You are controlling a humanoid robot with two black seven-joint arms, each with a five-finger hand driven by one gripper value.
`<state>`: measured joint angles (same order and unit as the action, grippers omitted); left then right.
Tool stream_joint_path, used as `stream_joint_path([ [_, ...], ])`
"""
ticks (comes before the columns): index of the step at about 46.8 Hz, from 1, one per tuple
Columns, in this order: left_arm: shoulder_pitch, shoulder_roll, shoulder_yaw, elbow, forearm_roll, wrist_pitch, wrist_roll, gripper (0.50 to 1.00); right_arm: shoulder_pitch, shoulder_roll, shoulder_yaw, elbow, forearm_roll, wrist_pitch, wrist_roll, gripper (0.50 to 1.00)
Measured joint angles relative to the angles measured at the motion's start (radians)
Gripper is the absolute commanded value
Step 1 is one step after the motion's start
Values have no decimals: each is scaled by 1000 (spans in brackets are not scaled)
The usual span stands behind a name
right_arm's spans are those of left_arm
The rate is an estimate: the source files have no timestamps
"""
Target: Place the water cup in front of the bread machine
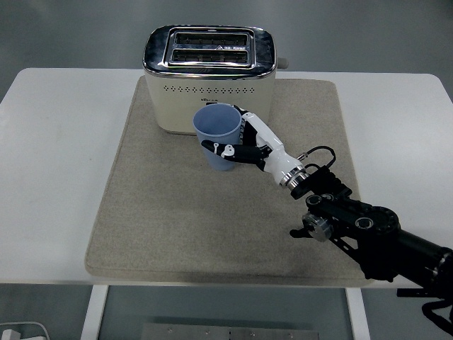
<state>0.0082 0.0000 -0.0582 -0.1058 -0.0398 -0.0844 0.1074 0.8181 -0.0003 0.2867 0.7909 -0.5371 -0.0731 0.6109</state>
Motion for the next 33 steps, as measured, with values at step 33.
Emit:
stream_joint_path([
  [33,0,0,0,0,1,0,0,1000,-29,0,15,-37,-11,-28,0,637],
])
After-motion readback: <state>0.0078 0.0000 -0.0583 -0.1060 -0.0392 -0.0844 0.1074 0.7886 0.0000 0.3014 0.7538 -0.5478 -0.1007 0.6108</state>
